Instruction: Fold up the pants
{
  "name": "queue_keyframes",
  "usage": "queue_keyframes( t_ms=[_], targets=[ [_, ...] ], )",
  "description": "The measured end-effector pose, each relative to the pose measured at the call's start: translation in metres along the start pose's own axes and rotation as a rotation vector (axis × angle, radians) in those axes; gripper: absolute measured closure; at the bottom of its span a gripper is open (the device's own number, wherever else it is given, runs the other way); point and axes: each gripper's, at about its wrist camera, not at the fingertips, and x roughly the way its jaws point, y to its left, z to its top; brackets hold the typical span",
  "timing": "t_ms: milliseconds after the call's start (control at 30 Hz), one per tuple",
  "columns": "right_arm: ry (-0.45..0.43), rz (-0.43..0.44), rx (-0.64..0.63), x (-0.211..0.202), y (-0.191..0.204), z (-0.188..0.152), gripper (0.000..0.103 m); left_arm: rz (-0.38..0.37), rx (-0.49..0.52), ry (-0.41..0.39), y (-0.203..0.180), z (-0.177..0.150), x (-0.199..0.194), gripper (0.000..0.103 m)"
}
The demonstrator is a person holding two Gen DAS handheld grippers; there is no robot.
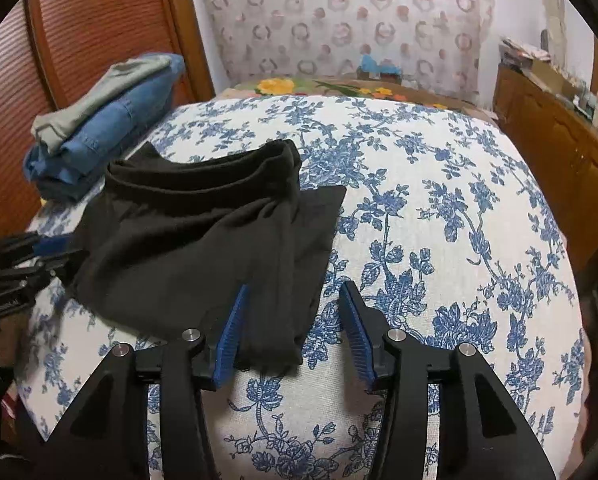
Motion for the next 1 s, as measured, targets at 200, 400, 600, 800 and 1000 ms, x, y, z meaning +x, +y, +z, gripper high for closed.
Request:
queue_keyframes(
  t_ms=[200, 400, 600, 800, 1000],
  targets=[
    [0.006, -0.017, -0.022, 0.002, 0.004, 0.001, 0.051, 0.012, 0.008, -0.001, -0.003, -0.005, -0.011, 0.069],
    [0.007, -0.019, -0.028, 0.003, 0.005, 0.001, 0.049, 0.006, 0.005, 0.003, -0.005, -0.010, -0.017, 0.069],
    [0.007, -0.020, -0.028, 0.002, 0.005, 0.001, 0.049, -0.023, 0.013, 0.015, -0.006, -0.008, -0.012, 0.084],
    [0.007, -0.012, -0.035, 0.003, 0.006, 0.001, 0.055, -0.044, 0.017, 0.002, -0.006, -0.005, -0.015, 0.097],
    [-0.008, 0.044, -0.055, -0.003, 0.013, 0.000, 0.096, -0.067, 0.024, -0.033, -0.009, -0.006, -0.030, 0.097]
  ],
)
